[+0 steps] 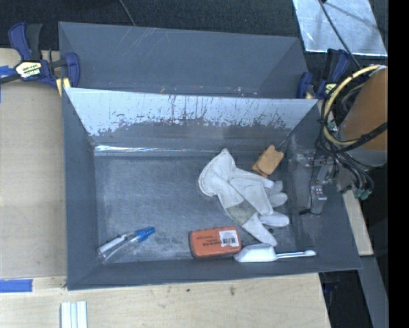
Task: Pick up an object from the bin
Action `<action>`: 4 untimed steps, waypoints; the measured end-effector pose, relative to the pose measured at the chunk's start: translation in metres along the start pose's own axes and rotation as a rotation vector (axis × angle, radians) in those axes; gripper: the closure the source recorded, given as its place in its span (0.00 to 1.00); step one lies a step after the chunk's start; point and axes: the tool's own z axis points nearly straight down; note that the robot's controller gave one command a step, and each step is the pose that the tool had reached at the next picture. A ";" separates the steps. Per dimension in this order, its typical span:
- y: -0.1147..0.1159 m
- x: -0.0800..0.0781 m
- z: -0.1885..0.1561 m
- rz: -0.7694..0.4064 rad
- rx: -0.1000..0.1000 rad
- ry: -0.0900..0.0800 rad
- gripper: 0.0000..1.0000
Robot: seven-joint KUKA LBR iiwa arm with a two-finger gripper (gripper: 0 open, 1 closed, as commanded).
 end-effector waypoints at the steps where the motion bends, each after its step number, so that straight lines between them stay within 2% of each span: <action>1: 0.016 -0.021 0.037 0.061 0.002 -0.007 0.00; 2: 0.030 -0.021 0.076 0.185 0.000 -0.003 1.00; 3: 0.030 -0.021 0.076 0.185 0.001 -0.003 1.00; 4: 0.057 -0.039 -0.109 0.148 -0.001 -0.009 1.00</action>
Offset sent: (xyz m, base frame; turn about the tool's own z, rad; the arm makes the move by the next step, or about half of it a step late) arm 0.0194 0.0312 -0.0774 0.1864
